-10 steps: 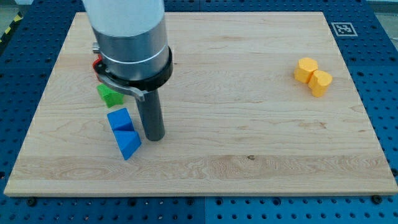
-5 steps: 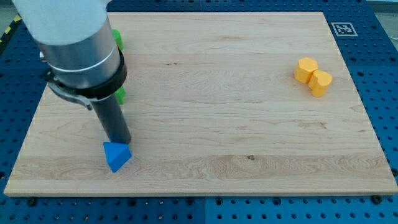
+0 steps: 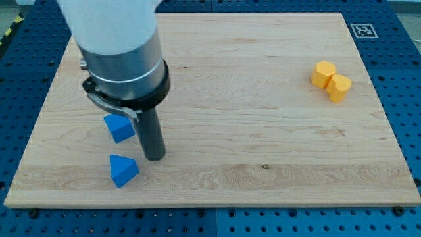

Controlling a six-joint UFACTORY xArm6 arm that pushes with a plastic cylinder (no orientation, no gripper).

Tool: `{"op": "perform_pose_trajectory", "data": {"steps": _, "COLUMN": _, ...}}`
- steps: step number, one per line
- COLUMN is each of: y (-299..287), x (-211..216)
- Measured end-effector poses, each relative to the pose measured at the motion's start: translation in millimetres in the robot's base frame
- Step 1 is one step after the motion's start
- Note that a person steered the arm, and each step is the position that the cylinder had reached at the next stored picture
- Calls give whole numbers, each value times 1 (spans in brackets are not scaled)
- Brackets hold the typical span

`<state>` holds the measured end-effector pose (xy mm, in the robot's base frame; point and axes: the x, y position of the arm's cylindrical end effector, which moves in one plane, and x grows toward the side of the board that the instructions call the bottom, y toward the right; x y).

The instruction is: Move the blue triangle towards the bottom side

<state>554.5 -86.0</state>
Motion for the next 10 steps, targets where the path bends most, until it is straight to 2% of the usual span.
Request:
{"op": "perform_pose_trajectory", "data": {"steps": 1, "y": 3, "x": 33}}
{"op": "perform_pose_trajectory", "data": {"steps": 2, "y": -17, "x": 50}}
{"op": "perform_pose_trajectory", "data": {"steps": 10, "y": -42, "x": 40}}
